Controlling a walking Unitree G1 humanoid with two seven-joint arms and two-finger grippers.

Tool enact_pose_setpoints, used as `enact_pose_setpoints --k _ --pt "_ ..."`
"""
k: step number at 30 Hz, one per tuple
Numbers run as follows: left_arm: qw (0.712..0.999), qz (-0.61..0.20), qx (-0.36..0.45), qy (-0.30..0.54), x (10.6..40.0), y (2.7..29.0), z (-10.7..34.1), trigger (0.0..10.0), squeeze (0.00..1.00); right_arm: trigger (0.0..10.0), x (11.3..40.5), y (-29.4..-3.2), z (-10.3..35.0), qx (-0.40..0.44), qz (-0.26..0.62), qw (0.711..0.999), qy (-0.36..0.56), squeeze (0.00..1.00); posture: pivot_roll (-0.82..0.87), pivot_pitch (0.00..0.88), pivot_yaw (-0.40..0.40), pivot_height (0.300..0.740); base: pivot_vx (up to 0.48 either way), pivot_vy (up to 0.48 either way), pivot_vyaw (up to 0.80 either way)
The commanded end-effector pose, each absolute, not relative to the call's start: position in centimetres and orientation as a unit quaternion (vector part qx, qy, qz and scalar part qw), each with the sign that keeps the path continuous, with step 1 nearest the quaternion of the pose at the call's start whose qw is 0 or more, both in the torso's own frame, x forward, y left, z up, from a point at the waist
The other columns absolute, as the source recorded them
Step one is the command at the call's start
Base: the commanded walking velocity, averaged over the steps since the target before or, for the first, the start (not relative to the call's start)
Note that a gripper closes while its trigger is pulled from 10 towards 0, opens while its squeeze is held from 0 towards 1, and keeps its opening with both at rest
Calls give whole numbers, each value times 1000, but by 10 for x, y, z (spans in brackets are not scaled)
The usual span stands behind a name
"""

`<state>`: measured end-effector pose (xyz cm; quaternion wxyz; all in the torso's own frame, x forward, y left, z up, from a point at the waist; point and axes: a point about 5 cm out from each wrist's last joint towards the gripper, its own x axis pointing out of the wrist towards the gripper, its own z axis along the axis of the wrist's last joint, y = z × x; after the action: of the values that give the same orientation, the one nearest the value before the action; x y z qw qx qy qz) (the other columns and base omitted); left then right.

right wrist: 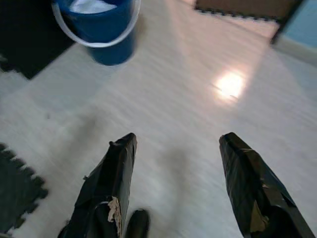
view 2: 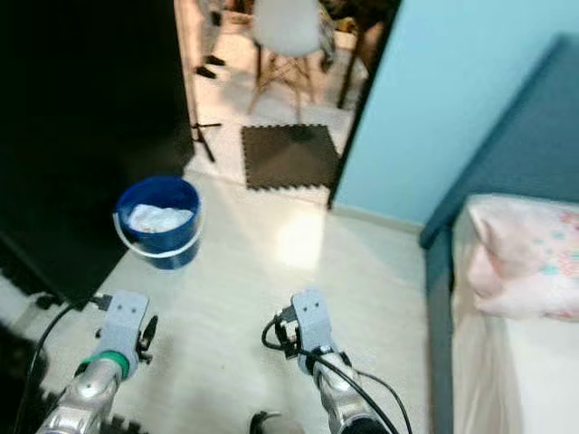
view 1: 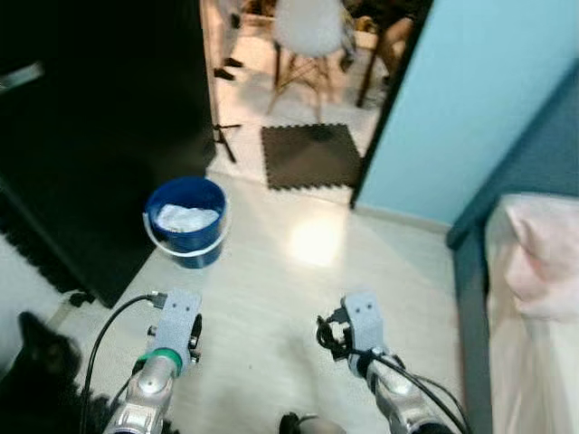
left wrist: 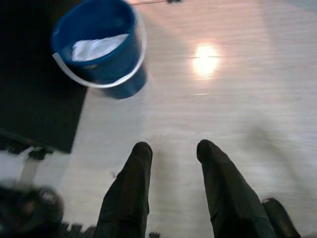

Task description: Clean up the room

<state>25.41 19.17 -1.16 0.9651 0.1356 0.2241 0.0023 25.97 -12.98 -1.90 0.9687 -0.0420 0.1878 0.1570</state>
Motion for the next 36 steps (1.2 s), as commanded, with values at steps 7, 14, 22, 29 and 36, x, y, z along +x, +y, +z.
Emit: enact_pose_setpoints --k 7,14,22,29,36 --pt "964 -19 143 224 252 185 -14 10000 0 10000 259 -133 -20 -44 152 968 193 0 3 8 16 720 0 0 -763" --pt "967 -30 139 213 257 180 -10 10000 0 10000 262 -132 -18 -41 151 970 187 0 1 7 18 720 0 0 -763" --pt "970 -34 126 203 261 176 -6 10000 0 10000 262 -131 -17 -41 151 970 184 0 0 6 19 720 0 0 -762" --pt "973 -40 116 196 262 173 -4 10000 0 10000 263 -132 -17 -41 151 970 184 0 0 7 19 720 0 0 -763" --pt "973 -41 117 195 263 173 -4 10000 0 10000 263 -132 -16 -42 151 970 183 0 -1 5 18 720 0 0 -763"
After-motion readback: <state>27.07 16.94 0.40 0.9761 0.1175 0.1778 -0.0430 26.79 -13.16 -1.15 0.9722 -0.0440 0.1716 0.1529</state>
